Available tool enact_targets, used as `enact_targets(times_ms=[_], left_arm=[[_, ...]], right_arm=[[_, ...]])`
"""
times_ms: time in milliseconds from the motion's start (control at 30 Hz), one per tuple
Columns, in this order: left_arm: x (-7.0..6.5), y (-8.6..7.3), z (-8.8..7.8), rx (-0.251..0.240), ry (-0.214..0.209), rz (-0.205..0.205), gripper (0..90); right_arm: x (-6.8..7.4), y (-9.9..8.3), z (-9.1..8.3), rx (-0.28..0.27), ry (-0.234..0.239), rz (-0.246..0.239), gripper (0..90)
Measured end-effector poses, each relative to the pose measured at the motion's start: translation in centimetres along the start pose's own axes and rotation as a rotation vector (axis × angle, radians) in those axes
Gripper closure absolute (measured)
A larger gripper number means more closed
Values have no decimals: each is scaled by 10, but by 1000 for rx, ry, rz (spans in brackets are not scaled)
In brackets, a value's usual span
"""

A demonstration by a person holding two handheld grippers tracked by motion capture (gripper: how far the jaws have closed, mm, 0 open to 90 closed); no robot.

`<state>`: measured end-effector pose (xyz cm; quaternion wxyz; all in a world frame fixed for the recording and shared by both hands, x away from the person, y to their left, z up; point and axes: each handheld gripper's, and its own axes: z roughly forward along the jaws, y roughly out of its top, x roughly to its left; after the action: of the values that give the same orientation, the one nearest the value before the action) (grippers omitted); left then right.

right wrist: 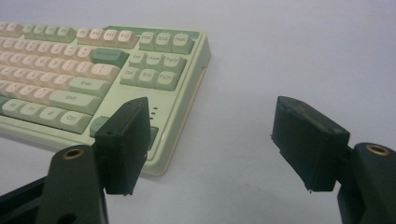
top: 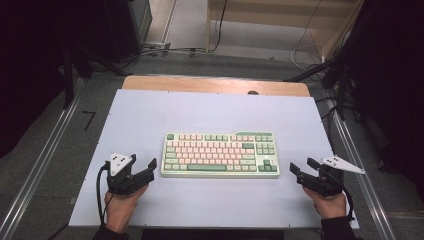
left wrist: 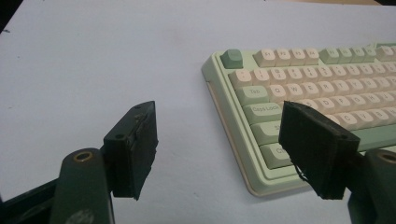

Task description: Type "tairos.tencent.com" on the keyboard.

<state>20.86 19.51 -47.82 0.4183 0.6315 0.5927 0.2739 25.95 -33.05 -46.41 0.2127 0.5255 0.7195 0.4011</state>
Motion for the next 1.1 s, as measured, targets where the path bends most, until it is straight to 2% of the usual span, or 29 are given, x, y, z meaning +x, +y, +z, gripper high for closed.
enact_targets(times_ms=[767,1100], left_arm=[[11,-5,-4,8,15,-26,287],[16,-5,-3,3,43,-22,284]], right_arm=[[-17,-7,-10,5,-39,44,263],[-24,-9,-12,7,-57,58,250]])
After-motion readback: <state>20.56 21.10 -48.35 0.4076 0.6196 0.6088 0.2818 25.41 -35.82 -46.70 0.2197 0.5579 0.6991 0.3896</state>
